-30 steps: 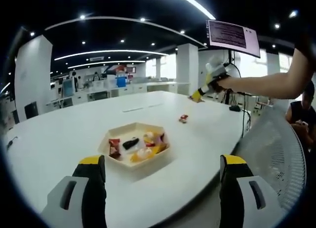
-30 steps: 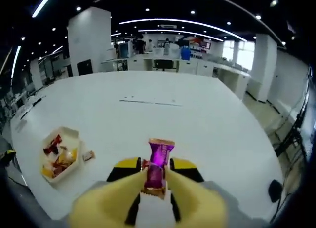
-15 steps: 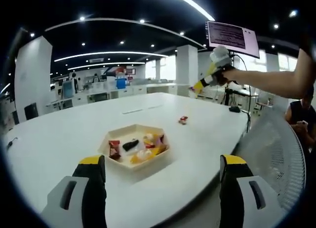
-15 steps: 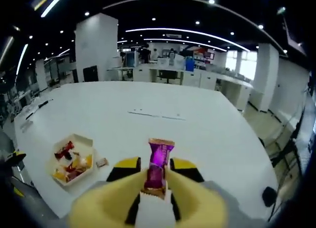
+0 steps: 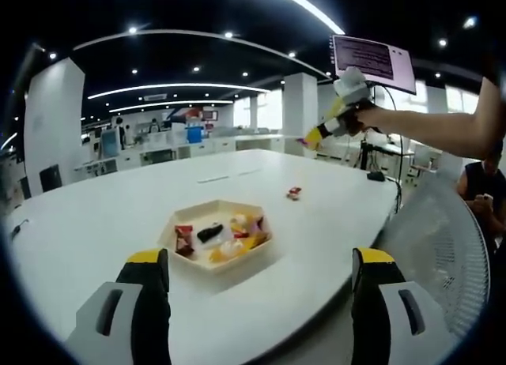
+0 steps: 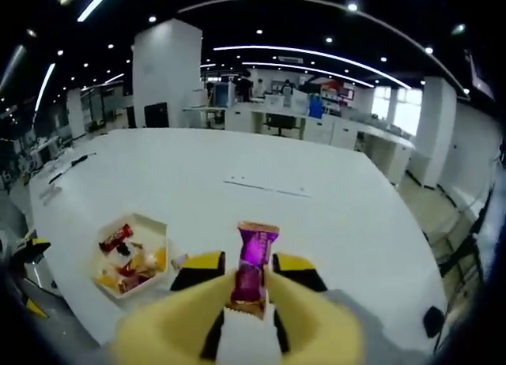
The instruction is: Place the target food into the container with the food tongs after gripping and lifting it, then release it inside without dropping or visibly crushing the food.
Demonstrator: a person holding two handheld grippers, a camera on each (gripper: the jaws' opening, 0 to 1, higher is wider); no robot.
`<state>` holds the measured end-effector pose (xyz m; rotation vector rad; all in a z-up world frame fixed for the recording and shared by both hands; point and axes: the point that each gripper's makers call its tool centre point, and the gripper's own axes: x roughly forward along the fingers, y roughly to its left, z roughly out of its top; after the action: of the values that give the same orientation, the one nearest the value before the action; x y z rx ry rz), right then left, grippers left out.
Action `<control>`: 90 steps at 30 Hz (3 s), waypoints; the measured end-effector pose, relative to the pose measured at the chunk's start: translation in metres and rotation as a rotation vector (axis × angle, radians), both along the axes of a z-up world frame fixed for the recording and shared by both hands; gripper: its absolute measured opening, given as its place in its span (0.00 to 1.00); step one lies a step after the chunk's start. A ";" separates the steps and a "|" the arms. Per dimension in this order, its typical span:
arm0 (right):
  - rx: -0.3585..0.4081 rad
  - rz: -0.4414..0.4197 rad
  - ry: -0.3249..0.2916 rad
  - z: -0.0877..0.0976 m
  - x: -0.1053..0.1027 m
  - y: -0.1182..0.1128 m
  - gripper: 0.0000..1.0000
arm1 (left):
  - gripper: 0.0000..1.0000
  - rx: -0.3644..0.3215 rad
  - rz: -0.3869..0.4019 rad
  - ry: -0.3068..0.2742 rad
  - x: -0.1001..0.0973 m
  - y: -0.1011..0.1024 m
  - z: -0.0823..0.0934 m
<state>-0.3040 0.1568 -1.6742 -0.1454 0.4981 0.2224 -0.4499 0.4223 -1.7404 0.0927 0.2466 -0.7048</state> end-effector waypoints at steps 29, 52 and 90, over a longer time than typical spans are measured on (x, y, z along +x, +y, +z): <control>0.082 0.317 0.002 0.006 0.025 0.190 0.22 | 0.95 -0.014 0.040 -0.014 0.005 0.006 0.003; 0.083 0.255 0.025 -0.005 0.037 0.134 0.31 | 0.93 -0.022 0.015 -0.007 0.003 0.002 0.003; 0.081 0.072 0.302 -0.147 0.072 0.115 0.29 | 0.93 -0.020 0.027 -0.004 0.004 0.004 0.002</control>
<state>-0.2323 0.2714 -1.8214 -0.0508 0.7839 0.3369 -0.4458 0.4262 -1.7384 0.0715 0.2366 -0.6799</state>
